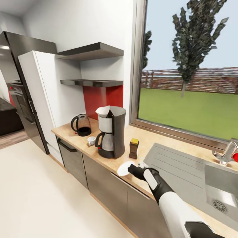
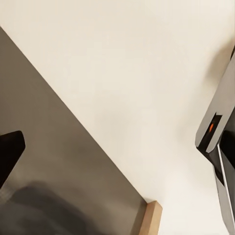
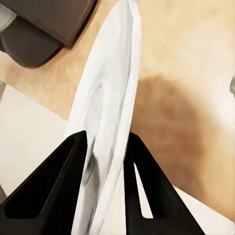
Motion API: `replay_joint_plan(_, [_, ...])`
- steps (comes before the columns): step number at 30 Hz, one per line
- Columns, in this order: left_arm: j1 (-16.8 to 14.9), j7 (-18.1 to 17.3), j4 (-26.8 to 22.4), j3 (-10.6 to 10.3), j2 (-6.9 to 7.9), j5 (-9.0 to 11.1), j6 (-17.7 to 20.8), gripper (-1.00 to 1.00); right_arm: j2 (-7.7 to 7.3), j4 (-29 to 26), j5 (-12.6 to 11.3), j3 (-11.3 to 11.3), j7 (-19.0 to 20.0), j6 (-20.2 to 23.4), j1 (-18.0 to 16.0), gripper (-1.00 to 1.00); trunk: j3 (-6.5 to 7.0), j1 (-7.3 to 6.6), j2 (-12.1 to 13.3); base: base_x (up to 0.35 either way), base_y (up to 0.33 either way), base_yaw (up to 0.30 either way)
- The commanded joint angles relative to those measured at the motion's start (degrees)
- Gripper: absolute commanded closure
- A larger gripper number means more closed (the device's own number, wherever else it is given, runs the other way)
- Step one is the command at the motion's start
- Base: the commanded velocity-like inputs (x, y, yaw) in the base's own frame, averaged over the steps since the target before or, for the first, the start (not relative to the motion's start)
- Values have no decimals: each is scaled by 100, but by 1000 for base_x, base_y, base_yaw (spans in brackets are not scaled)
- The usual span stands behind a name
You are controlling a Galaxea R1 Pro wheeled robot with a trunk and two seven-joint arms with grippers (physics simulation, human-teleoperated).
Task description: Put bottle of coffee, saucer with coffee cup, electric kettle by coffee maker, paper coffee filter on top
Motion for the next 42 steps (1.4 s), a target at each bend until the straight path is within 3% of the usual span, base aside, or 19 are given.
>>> replay_joint_plan(1, [9, 16, -27, 13, -3, 46, 41, -100, 7, 53, -13, -47, 9, 28, -1, 100, -1, 2, -3, 54, 0, 0])
replay_joint_plan(9, [9, 16, -21, 8, -1, 46, 41, -100, 7, 139, -11, -49, -147, -232, -1, 100, -1, 2, -3, 175, 0, 0])
replay_joint_plan(42, [9, 16, -10, 9, 0, 38, 41, -100, 7, 349, -11, -50, -202, -240, 0, 100, -1, 2, -3, 74, 4, 0])
